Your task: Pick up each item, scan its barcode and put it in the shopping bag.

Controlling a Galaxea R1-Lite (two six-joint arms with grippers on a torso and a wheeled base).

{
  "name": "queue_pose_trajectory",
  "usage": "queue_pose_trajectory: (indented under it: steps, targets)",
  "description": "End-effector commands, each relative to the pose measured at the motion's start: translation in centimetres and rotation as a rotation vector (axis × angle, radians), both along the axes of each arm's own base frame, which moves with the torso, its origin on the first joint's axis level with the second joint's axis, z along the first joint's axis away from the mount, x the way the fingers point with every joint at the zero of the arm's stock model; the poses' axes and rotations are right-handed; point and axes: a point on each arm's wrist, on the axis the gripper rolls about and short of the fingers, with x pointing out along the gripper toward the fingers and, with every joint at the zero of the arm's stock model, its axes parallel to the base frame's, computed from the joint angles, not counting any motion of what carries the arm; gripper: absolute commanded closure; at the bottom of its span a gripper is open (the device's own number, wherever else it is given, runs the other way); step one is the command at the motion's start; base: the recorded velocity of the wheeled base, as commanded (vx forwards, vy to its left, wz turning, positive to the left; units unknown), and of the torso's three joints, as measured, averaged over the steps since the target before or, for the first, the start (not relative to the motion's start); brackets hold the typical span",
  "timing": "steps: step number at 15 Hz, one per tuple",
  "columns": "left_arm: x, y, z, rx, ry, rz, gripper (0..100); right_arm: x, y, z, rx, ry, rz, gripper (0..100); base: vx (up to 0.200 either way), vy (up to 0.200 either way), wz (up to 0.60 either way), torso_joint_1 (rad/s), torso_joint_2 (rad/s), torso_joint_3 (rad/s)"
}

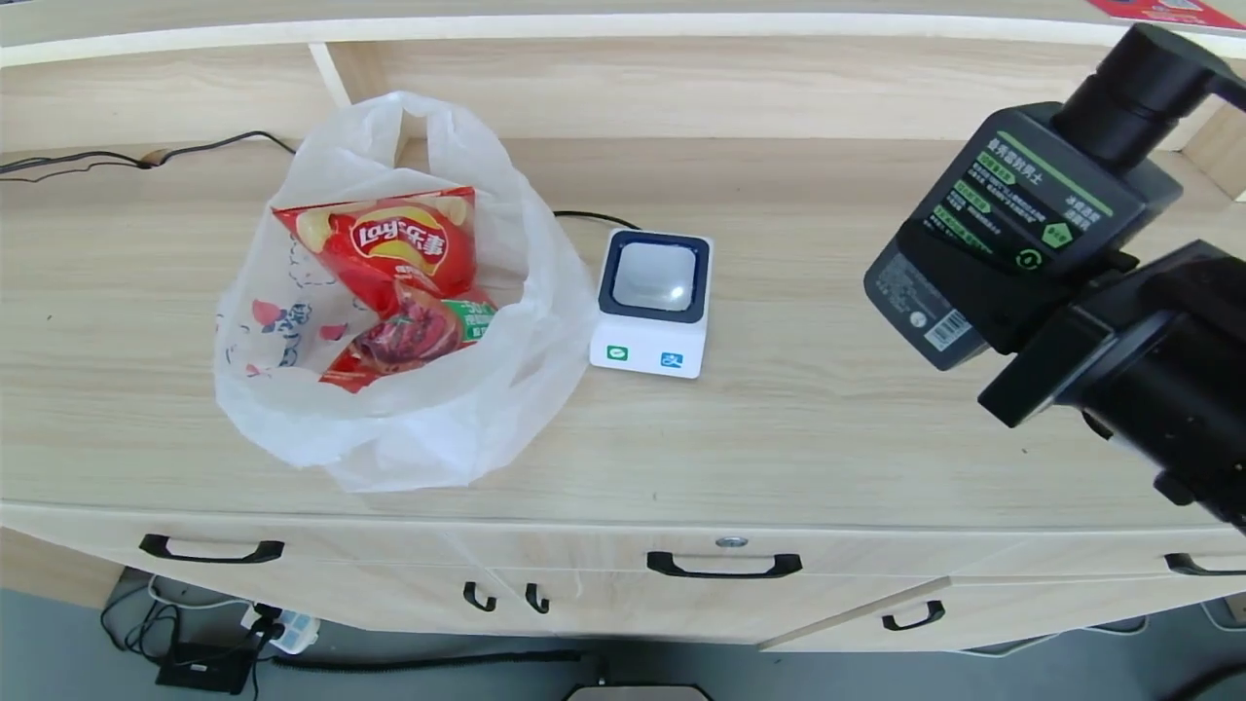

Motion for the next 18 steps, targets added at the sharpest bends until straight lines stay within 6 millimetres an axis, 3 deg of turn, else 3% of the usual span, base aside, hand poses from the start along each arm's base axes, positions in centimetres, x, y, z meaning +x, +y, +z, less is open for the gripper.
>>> queue_pose_trajectory:
  steps: [1,16,18]
  targets:
    - [0.0,0.0,0.0,0.0,0.001,0.0,0,-0.4,-0.4,0.1,0.007,-0.006,-0.002,100,0.0,0.0,0.0,0.0,0.0,0.0]
    - [0.0,0.0,0.0,-0.003,0.0,0.0,0,-0.9,-1.9,0.5,0.04,-0.018,-0.039,100,0.0,0.187,0.0,0.001,0.0,0.003]
    - [0.0,0.0,0.0,-0.002,0.0,0.0,0,-1.0,-2.1,0.5,0.047,-0.014,-0.057,100,0.0,0.1,0.6,-0.002,0.0,0.002]
